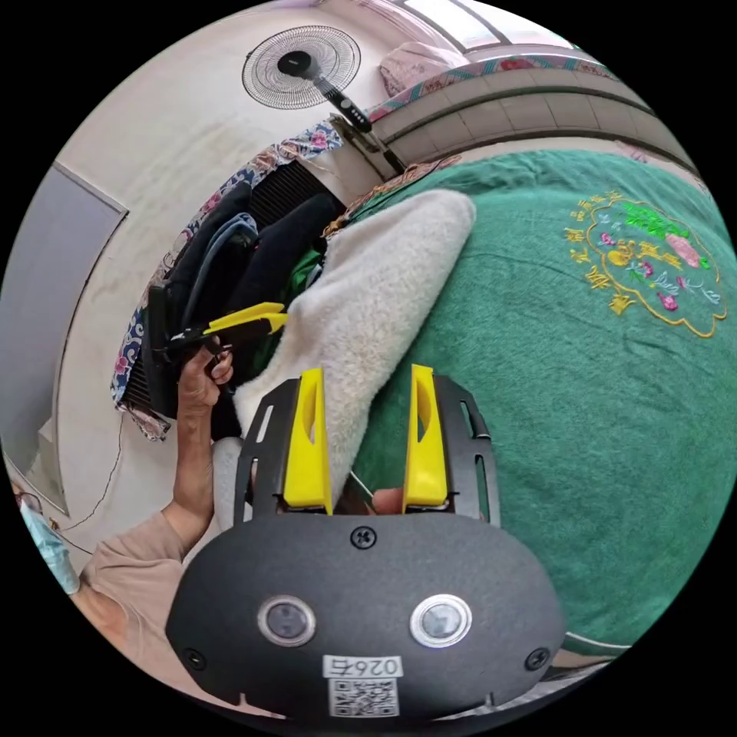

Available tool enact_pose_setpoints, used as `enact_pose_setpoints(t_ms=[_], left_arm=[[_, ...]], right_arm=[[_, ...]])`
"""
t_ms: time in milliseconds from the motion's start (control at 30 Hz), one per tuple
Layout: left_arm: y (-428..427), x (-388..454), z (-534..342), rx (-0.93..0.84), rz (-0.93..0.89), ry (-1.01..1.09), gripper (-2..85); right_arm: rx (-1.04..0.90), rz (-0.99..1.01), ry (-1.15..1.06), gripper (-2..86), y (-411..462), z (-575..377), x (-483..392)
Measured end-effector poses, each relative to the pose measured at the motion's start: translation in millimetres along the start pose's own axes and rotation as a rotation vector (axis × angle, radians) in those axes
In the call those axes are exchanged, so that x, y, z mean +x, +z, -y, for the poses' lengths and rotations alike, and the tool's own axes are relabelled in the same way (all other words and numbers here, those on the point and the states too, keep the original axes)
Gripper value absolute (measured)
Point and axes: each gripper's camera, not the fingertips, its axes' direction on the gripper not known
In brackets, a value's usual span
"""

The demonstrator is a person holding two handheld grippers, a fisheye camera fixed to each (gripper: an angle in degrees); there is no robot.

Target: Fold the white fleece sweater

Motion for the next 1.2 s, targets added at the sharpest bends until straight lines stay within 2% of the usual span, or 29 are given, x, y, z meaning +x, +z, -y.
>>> enact_pose_setpoints(t_ms=[100,300,400,633,767,933,1200], left_arm=[[39,-2,16,-0.152,0.091,-0.007,17.5],[82,-46,26,-0.258,-0.069,-0.183,17.7],[93,-62,27,-0.269,-0.118,-0.202,16.3],[122,-102,35,-0.21,-0.28,-0.225,10.0],[134,-107,49,-0.148,-0.322,-0.245,7.7],[184,-86,81,-0.021,-0.627,-0.322,5.9],[275,59,178,-0.053,-0.843,-0.241,6.9]], right_arm=[[0.008,0.009,0.032,13.3,-1,7,5],[-0.048,0.081,0.143,14.4,46,30,29],[-0.067,0.072,0.125,13.6,57,42,24],[-0.159,0.148,0.058,3.4,55,64,25],[-0.153,0.136,0.016,0.4,23,68,30],[-0.133,0.053,-0.001,0.0,-39,74,58],[-0.054,-0.123,0.144,0.2,-187,64,181]])
